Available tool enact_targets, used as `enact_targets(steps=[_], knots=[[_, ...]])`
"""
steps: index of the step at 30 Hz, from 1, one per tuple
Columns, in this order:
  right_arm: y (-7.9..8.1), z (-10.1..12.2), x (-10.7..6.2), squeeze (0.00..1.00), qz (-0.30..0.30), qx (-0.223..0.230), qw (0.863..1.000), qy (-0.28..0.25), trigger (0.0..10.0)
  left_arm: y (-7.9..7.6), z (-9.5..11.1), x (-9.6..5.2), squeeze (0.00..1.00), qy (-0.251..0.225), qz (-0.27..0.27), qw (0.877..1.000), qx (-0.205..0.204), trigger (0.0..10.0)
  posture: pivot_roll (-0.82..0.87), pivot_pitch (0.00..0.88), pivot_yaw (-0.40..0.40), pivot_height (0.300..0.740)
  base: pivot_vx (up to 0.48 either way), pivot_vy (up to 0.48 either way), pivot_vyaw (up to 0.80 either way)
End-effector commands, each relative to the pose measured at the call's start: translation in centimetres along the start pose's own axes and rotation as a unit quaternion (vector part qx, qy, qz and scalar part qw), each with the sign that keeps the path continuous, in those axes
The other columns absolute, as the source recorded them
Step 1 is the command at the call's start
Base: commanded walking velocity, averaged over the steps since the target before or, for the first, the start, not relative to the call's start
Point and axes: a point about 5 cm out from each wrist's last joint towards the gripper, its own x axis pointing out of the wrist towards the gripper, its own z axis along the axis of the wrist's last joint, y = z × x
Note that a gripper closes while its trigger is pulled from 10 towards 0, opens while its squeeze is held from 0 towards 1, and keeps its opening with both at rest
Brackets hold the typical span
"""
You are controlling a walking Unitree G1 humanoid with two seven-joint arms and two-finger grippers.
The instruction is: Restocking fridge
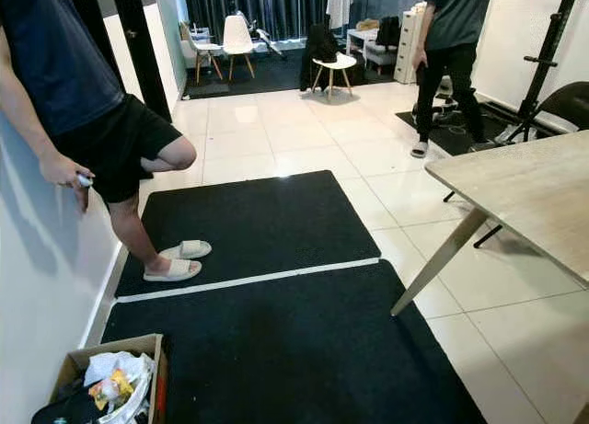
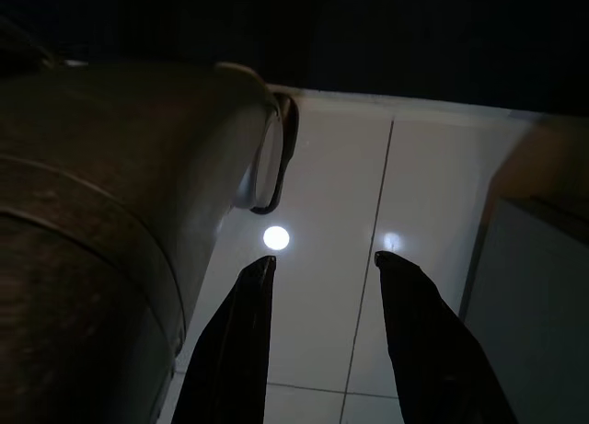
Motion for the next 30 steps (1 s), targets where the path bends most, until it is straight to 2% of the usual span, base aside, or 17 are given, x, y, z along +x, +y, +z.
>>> enact_targets(steps=[1,11,15,25,30], knots=[[0.4,0.5,0.1,0.0,0.0,-0.006,1.0,-0.001,10.0,-0.2,-0.3,0.0,0.0,0.006,0.005,1.0,-0.008,10.0,-0.08,0.0,0.029,0.74,0.0,0.0,0.0],[-1.0,-0.2,-0.3,0.0,-0.014,-0.016,1.0,0.006,10.0,-0.3,-0.6,0.0,0.0,0.014,0.007,1.0,-0.006,10.0,-0.08,0.0,0.021,0.74,0.0,0.0,0.0],[-2.0,-0.2,-0.5,0.0,-0.023,-0.016,1.0,0.006,10.0,-0.9,-0.4,0.2,0.0,0.012,0.004,1.0,-0.004,10.0,-0.09,0.0,0.019,0.74,0.0,0.0,0.0],[-2.3,0.6,-0.5,0.0,-0.024,-0.02,0.999,0.003,10.0,-0.6,-0.5,0.1,0.0,0.014,0.005,1.0,-0.004,10.0,-0.09,0.0,0.018,0.74,0.0,0.0,0.0],[-1.8,1.5,-0.3,0.0,-0.023,-0.022,1.0,-0.003,10.0,-0.2,-0.7,0.0,0.0,0.018,0.008,1.0,-0.002,10.0,-0.09,0.0,0.018,0.74,0.0,0.0,0.0]])
